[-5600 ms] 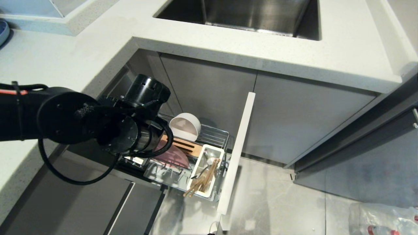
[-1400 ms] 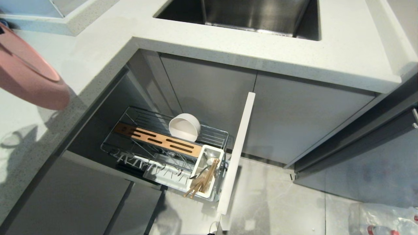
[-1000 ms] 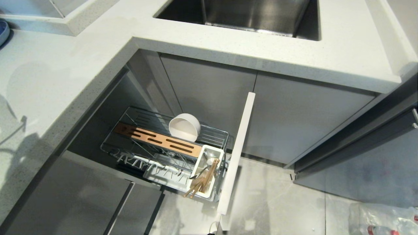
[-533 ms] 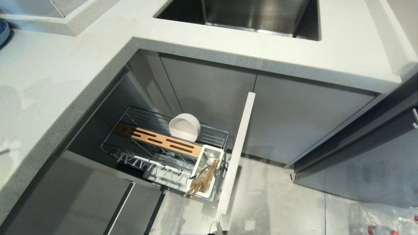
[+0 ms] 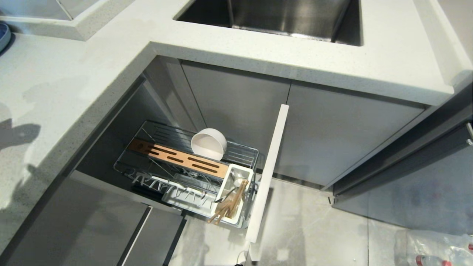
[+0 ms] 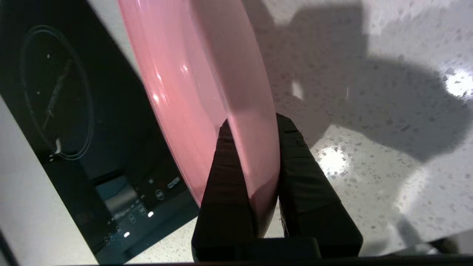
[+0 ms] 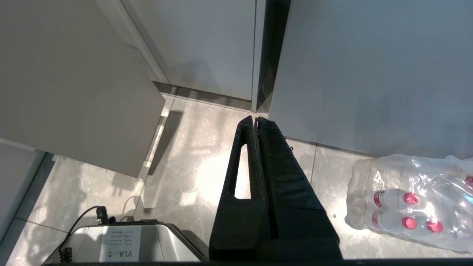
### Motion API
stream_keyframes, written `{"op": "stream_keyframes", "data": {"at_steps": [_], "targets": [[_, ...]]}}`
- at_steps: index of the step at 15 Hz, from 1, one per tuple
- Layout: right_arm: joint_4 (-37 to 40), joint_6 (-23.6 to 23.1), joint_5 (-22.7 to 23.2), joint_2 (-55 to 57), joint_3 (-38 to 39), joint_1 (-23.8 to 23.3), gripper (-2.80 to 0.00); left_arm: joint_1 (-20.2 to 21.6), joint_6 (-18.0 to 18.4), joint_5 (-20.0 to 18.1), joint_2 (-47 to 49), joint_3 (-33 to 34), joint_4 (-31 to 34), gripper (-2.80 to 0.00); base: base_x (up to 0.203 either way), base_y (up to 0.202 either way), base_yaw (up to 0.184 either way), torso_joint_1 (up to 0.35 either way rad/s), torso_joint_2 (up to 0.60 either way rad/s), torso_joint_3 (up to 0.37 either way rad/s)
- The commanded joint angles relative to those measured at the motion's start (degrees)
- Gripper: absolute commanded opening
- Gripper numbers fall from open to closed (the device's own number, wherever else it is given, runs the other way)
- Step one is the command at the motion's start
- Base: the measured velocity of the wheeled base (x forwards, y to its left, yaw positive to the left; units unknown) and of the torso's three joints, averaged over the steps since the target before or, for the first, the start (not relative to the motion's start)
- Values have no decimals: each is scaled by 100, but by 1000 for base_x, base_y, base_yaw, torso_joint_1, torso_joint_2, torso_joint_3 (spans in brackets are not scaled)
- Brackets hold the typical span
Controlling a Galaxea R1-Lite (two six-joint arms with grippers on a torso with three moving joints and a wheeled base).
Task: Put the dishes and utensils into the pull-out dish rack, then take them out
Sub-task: Take the plate out of the cupboard
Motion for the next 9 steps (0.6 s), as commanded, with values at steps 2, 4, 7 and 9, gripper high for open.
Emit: {"op": "stream_keyframes", "data": {"at_steps": [2, 4, 7, 9], "targets": [[-1, 1, 0, 5, 9, -2, -280, -186, -22, 43, 678, -247, 282, -280, 0, 0, 0, 0, 0, 0], [-1, 1, 0, 5, 9, -2, -280, -292, -35, 48, 861, -372, 341, -280, 0, 0, 0, 0, 0, 0], [-1, 1, 0, 5, 9, -2, -280, -340, -53, 27, 985, -374, 347, -280, 0, 0, 0, 0, 0, 0], [-1, 1, 0, 5, 9, 0, -280, -365, -115, 22, 980, -373, 347, -280, 0, 0, 0, 0, 0, 0]]}}
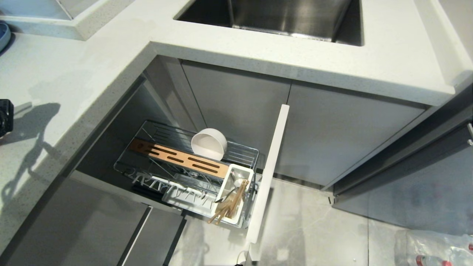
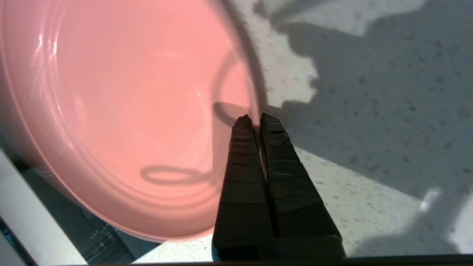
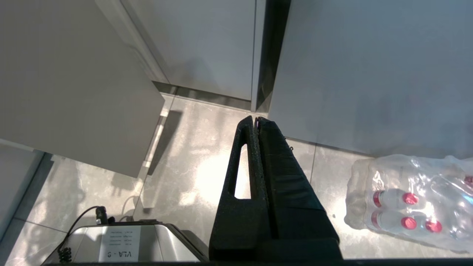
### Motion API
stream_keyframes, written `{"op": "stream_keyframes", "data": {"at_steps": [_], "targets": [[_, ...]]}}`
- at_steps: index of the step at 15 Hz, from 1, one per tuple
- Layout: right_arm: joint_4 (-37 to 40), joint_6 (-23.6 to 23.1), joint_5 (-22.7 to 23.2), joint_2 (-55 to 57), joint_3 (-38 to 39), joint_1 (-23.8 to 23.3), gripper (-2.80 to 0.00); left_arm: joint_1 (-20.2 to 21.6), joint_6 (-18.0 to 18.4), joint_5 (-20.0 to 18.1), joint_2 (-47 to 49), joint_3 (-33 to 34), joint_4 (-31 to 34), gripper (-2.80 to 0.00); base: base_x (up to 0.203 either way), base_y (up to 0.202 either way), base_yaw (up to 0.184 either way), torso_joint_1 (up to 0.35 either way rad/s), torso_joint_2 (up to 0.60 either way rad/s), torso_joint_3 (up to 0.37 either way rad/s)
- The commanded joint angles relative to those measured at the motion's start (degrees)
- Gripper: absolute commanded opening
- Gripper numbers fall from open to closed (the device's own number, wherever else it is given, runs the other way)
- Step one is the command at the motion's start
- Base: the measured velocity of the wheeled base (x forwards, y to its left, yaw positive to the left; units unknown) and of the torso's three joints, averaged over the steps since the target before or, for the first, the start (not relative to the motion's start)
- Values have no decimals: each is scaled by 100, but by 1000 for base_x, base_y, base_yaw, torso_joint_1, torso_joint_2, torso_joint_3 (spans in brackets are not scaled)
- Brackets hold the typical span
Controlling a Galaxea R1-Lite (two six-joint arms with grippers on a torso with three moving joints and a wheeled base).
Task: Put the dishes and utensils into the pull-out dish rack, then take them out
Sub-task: Take the plate out of the cupboard, then take the bowl out of the cupboard
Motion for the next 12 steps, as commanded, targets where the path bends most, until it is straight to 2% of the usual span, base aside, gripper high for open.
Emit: {"op": "stream_keyframes", "data": {"at_steps": [1, 2, 3, 4, 8, 12], "targets": [[-1, 1, -3, 5, 9, 3, -280, -21, -39, 33, 38, 1, 41, -280, 0, 0, 0, 0, 0, 0], [-1, 1, -3, 5, 9, 3, -280, -65, -63, 33, 14, 2, 46, -280, 0, 0, 0, 0, 0, 0], [-1, 1, -3, 5, 9, 4, -280, -87, -104, 33, 3, -3, 40, -43, 0, 0, 0, 0, 0, 0], [-1, 1, -3, 5, 9, 3, -280, -108, -185, 33, -2, -7, 29, 0, 0, 0, 0, 0, 0, 0], [-1, 1, -3, 5, 9, 3, -280, -246, -325, 33, -95, -7, 0, 0, 0, 0, 0, 0, 0, 0], [-1, 1, -3, 5, 9, 3, -280, -476, -572, 24, -435, -16, -319, 0, 0, 0, 0, 0, 0, 0]]}}
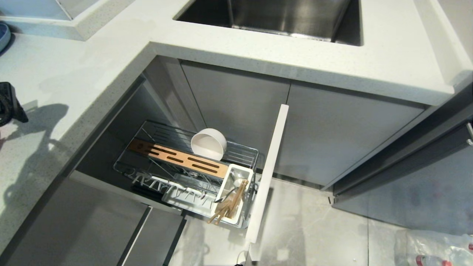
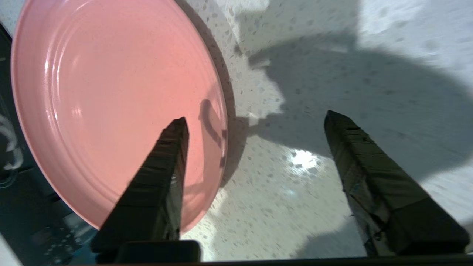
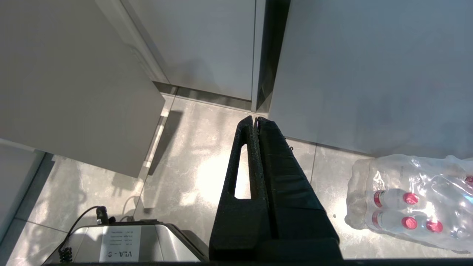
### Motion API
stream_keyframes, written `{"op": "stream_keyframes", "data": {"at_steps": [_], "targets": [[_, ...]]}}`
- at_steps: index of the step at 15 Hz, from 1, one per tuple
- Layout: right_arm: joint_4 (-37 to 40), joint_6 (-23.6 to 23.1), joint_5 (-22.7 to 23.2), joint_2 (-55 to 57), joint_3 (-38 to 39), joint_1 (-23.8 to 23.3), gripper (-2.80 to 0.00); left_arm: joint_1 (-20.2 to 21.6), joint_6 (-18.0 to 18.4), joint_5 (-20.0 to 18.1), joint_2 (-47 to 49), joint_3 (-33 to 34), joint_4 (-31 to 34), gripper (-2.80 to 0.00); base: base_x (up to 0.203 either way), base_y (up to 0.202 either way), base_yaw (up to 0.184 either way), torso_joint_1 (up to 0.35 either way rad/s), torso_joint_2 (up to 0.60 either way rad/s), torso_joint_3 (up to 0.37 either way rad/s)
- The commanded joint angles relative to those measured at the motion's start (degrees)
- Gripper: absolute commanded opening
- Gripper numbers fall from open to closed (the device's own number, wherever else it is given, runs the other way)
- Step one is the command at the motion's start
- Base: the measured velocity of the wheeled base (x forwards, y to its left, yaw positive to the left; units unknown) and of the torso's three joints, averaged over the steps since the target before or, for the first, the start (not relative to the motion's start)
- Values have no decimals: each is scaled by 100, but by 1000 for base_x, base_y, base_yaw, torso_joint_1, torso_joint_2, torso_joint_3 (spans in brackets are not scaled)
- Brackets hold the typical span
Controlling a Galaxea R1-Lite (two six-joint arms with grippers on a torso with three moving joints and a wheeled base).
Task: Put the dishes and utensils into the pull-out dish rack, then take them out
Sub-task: Take the bowl out of the cupboard
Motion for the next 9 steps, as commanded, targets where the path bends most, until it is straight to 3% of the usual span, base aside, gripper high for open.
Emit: {"op": "stream_keyframes", "data": {"at_steps": [1, 5, 6, 9], "targets": [[-1, 1, 0, 5, 9, -2, -280, -152, -104, 19, -309, -1, 1, 0, 0, 0, 0, 0, 0, 0], [-1, 1, 0, 5, 9, -2, -280, -635, -577, 15, -965, 18, -26, 0, 0, 0, 0, 0, 0, 0], [-1, 1, 0, 5, 9, -2, -280, -733, -616, 15, -1171, 50, -21, -280, 0, 0, 0, 0, 0, 0], [-1, 1, 0, 5, 9, -2, -280, -919, -847, 10, -1696, 130, -21, -280, 0, 0, 0, 0, 0, 0]]}}
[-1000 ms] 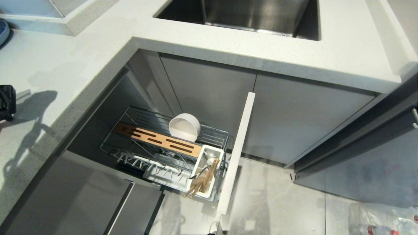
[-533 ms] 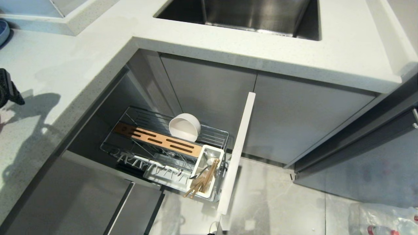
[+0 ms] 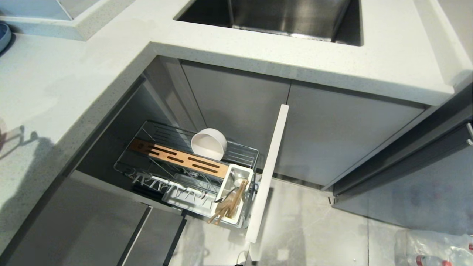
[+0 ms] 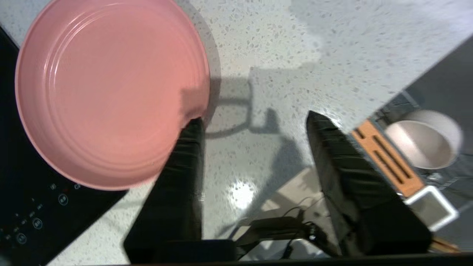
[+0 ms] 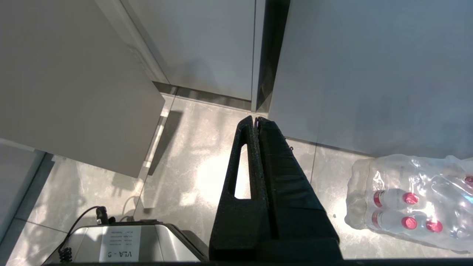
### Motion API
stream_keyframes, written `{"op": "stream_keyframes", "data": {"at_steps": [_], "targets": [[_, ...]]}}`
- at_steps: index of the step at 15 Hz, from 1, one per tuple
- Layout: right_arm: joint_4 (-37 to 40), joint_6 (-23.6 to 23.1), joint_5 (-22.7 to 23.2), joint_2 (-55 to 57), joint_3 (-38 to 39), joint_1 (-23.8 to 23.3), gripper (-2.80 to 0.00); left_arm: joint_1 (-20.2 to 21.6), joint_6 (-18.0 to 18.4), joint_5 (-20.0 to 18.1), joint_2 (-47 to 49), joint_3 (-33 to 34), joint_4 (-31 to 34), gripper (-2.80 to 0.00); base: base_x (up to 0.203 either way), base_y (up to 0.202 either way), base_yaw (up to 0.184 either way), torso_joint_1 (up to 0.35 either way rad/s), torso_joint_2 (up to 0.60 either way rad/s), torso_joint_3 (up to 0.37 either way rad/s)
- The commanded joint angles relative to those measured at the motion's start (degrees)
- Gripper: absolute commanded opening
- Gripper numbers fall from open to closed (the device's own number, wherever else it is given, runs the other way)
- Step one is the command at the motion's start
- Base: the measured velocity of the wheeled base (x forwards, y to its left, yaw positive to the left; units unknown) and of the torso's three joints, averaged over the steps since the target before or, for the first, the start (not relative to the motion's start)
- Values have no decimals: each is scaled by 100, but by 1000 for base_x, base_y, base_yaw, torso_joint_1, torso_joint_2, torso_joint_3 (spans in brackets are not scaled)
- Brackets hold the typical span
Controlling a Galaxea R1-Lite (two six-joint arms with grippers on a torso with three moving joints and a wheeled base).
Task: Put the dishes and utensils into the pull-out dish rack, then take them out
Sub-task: Take the bowl out of the cupboard
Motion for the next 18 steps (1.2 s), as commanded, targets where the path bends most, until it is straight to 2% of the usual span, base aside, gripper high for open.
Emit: {"op": "stream_keyframes", "data": {"at_steps": [1, 4, 7, 8, 11, 14, 16, 18], "targets": [[0, 1, -2, 5, 9, -2, -280, -150, -114, 14, -483, 89, 30, -280, 0, 0, 0, 0, 0, 0], [0, 1, -2, 5, 9, 0, -280, -857, -930, 13, -773, 347, 15, -280, 0, 0, 0, 0, 0, 0], [0, 1, -2, 5, 9, -2, -280, -2132, -2152, 24, -905, 757, -27, -280, 0, 0, 0, 0, 0, 0], [0, 1, -2, 5, 9, -2, -280, -2447, -2532, 31, -905, 1008, -141, -280, 0, 0, 0, 0, 0, 0], [0, 1, -2, 5, 9, -2, -280, -3346, -3270, 183, -535, 1889, -884, -280, 0, 0, 0, 0, 0, 0], [0, 1, -2, 5, 9, -2, -280, -3700, -3783, 692, 196, 2350, -1340, -280, 0, 0, 0, 0, 0, 0], [0, 1, -2, 5, 9, -1, -280, -3744, -3989, 775, 647, 2441, -1628, -280, 0, 0, 0, 0, 0, 0], [0, 1, -2, 5, 9, -2, -280, -3760, -4043, 784, 1089, 2461, -1963, -280, 0, 0, 0, 0, 0, 0]]}}
